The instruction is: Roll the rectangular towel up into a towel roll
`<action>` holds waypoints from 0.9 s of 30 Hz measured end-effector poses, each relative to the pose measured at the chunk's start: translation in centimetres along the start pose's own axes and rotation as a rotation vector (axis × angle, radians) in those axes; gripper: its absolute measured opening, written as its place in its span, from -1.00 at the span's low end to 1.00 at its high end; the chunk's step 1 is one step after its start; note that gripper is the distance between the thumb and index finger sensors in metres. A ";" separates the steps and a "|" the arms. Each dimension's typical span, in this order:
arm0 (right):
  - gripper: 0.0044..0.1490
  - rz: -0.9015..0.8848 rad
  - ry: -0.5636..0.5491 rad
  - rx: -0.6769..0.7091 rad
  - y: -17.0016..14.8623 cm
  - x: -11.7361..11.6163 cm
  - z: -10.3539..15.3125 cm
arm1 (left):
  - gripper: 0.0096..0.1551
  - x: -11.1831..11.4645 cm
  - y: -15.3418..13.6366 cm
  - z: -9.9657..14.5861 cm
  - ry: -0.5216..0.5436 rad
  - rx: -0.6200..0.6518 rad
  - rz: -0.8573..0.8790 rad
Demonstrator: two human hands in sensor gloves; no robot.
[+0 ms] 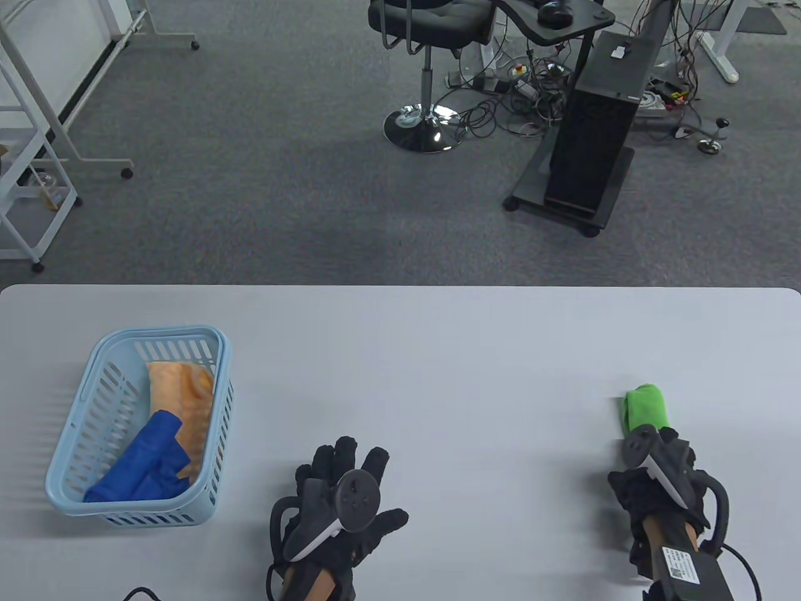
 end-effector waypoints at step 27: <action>0.12 -0.064 -0.017 -0.143 -6.3 0.1 -3.7 | 0.12 0.6 0.0 -0.2 -0.061 -0.022 -0.014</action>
Point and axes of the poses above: the tracker on the back of each hand, its own y axis roughly to the thumb side, its own z axis roughly from the fingertips to the wrist, x = y × z, the point moved 4 cm from there along -z, roughly from the wrist to the fingertips, and after that the axes turned 7 degrees about x, right-handed, at the moved point
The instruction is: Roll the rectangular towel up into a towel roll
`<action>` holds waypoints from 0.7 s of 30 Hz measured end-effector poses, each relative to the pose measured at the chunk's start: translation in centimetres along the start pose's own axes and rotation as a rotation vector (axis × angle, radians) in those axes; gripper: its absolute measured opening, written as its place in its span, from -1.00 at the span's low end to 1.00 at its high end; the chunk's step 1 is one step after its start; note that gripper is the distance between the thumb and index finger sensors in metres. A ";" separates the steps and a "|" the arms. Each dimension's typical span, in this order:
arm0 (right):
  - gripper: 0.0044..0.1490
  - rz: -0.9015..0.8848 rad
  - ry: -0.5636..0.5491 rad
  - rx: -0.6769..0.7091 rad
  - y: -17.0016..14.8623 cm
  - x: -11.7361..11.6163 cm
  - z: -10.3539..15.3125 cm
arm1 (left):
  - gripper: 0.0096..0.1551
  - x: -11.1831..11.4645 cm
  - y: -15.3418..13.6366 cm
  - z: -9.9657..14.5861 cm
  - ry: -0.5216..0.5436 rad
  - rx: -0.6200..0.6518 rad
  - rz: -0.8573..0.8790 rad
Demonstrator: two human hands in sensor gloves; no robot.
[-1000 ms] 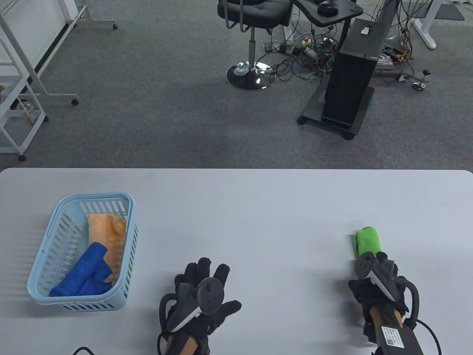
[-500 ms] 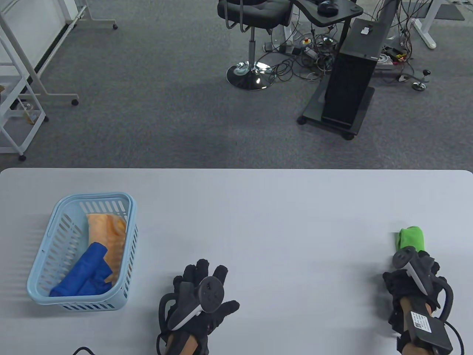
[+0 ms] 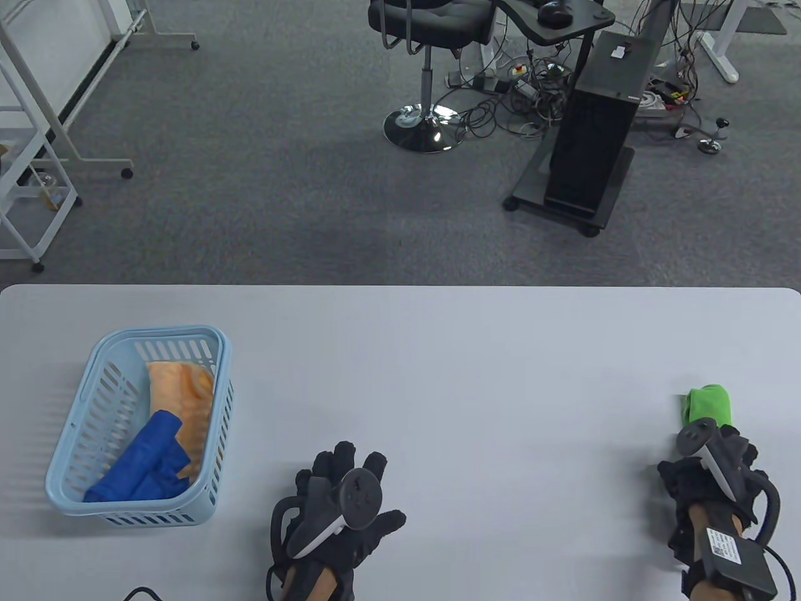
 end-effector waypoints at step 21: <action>0.18 -0.074 -0.139 0.101 1.6 4.2 3.3 | 0.11 0.0 0.2 -0.1 0.022 0.019 0.008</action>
Point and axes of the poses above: the tracker on the back of each hand, its own y axis roughly to the thumb side, its own z axis roughly from the fingertips to the wrist, x = y × z, the point moved 4 cm from there along -z, roughly from the wrist to the fingertips, and after that the axes turned 7 degrees about x, right-handed, at the moved point
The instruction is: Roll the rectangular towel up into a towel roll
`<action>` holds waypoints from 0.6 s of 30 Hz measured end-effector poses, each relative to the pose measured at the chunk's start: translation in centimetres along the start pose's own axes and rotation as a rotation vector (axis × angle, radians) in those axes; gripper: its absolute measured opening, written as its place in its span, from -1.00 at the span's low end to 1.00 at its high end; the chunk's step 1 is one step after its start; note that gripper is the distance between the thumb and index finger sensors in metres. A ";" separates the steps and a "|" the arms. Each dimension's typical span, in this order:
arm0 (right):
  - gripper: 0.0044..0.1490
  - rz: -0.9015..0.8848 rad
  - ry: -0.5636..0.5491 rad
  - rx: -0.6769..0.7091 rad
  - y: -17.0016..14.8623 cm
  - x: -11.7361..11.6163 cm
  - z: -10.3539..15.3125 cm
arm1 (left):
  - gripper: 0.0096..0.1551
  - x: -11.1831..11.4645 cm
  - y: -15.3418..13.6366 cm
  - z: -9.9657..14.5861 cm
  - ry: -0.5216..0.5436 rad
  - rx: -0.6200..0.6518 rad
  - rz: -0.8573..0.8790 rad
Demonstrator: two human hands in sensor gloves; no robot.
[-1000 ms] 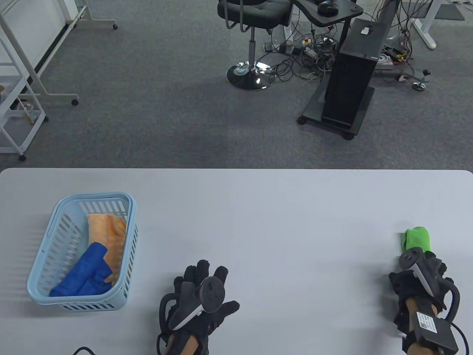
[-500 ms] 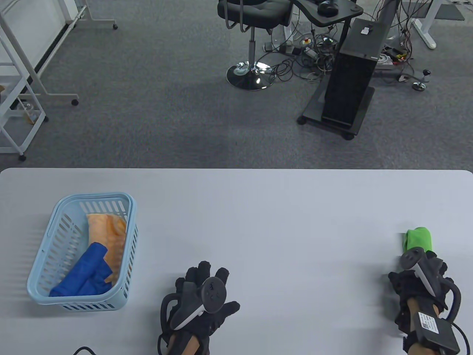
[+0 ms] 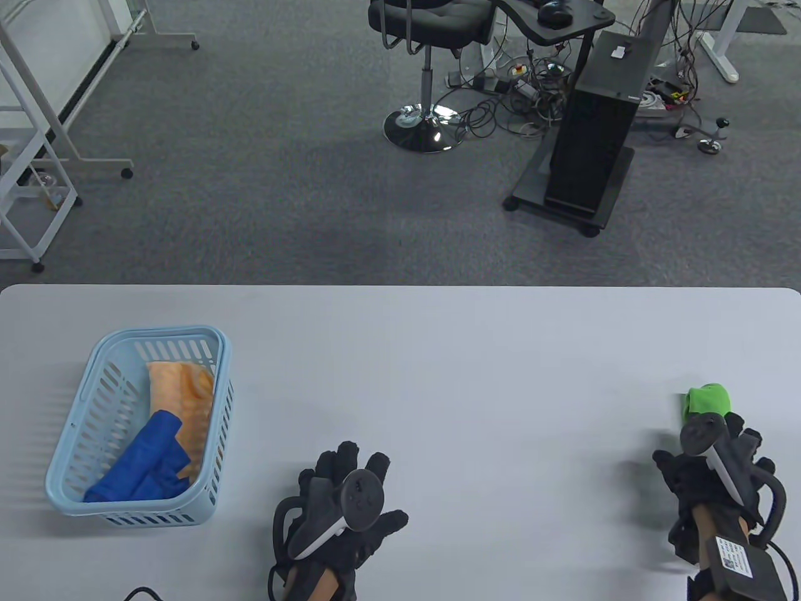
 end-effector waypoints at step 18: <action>0.25 -0.107 -0.169 0.500 13.1 1.4 12.4 | 0.10 0.1 0.3 0.0 0.021 0.028 0.008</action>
Point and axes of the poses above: the tracker on the back of each hand, its own y axis roughly to the thumb side, its own z axis roughly from the fingertips to the wrist, x = y × z, the point moved 4 cm from there along -z, roughly from the wrist to the fingertips, and after that the axes turned 7 degrees about x, right-handed, at the moved point
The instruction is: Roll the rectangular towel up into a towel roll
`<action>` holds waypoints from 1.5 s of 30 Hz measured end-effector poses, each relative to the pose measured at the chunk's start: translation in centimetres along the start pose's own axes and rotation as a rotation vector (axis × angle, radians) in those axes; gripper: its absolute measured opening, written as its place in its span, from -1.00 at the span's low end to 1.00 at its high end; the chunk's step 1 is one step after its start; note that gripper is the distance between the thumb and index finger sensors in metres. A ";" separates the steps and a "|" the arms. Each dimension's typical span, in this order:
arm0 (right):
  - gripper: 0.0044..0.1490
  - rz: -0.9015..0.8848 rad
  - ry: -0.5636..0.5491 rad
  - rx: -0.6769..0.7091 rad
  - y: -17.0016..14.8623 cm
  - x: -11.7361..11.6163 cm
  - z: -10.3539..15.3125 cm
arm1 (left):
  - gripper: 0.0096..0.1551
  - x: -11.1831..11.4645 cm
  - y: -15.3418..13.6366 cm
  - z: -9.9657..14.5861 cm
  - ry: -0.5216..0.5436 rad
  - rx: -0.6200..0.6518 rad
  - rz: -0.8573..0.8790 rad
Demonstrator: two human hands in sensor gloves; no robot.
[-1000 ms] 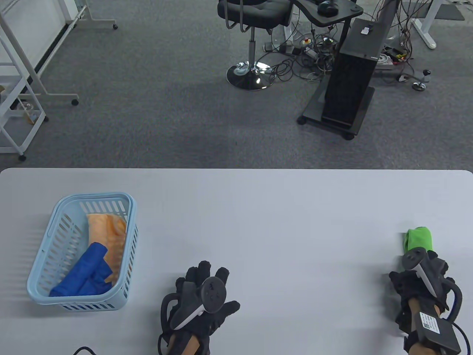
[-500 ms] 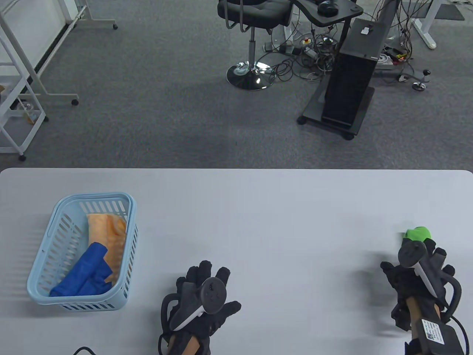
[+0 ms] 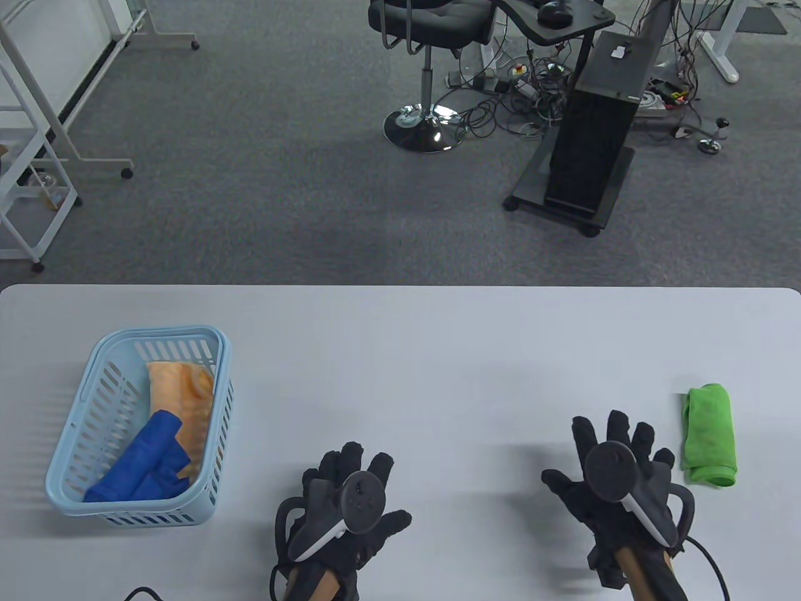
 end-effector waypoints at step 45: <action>0.23 -0.032 0.033 0.152 2.7 -2.9 1.3 | -0.15 -18.0 -11.6 0.7 0.277 -0.422 -0.048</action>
Point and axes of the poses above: the tracker on the back of each hand, its own y axis roughly to the thumb side, its own z axis roughly from the fingertips to the wrist, x = y × z, the point moved 4 cm from there along -z, roughly from the wrist to the fingertips, and after that the axes turned 7 degrees about x, right-handed, at the moved point
